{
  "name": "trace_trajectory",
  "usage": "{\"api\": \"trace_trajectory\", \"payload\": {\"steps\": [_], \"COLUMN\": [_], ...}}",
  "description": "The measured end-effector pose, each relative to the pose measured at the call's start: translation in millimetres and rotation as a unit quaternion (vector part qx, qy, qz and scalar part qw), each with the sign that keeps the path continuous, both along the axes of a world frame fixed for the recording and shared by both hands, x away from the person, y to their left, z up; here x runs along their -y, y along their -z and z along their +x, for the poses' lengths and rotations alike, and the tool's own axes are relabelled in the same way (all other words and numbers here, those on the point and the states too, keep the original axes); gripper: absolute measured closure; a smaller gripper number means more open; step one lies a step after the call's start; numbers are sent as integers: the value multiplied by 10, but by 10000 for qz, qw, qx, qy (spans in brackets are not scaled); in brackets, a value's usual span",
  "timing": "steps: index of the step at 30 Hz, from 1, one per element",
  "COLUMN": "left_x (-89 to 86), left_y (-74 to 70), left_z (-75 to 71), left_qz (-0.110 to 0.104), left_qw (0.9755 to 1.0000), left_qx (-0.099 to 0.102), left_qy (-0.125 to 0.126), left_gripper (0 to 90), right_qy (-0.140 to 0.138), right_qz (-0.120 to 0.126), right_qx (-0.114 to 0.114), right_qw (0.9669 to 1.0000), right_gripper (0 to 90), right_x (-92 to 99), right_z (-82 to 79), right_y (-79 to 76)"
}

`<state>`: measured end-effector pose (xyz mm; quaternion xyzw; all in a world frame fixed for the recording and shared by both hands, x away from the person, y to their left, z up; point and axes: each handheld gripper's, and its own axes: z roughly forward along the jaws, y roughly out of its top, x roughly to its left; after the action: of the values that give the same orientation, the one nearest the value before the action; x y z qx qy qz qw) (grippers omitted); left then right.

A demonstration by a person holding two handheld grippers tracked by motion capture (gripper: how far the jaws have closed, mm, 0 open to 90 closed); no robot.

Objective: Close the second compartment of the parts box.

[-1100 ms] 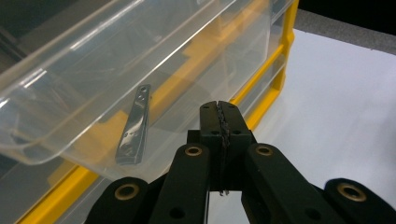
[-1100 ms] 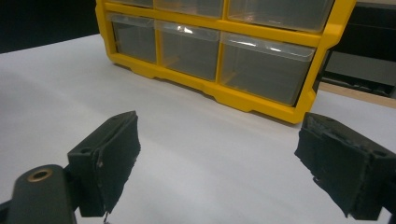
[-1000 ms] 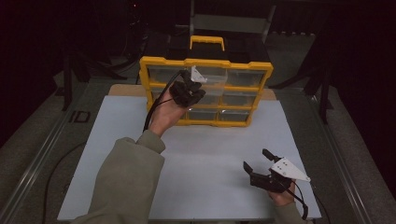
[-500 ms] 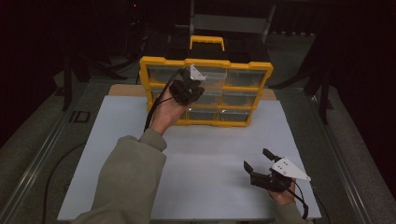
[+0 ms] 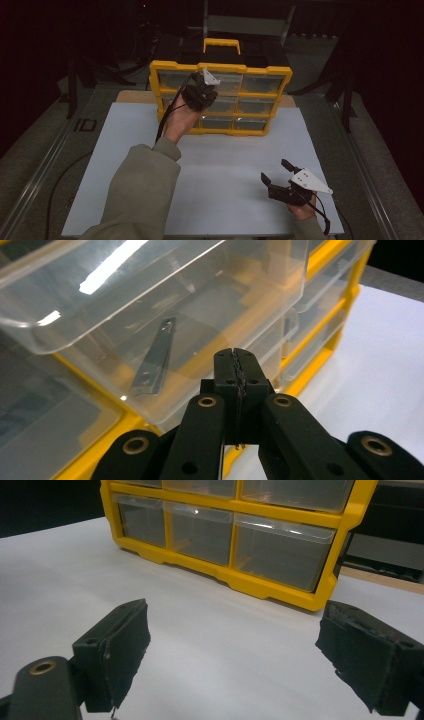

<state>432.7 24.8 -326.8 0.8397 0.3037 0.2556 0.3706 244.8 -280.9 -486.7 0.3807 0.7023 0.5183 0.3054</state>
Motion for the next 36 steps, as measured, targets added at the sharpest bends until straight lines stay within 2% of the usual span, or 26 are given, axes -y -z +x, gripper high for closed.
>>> {"api": "trace_trajectory", "payload": {"steps": [6,22,36], "left_x": [-38,-88,-92], "left_y": [-1,13,19], "left_z": [23,101,116], "left_qz": [-33,42,-19], "left_qw": [9999,9990,9989], "left_qx": [30,80,70], "left_qy": [-131,-439,-458], "left_gripper": [900,900,900], "right_qy": [-3,-14,-29], "right_qz": [-1,2,-11], "right_qx": [-5,-4,3], "right_qw": [10000,10000,10000], "right_gripper": [127,129,129], "right_x": [-1,-10,-13], "right_z": [-2,-6,-7], "right_y": [0,-2,-2]}}
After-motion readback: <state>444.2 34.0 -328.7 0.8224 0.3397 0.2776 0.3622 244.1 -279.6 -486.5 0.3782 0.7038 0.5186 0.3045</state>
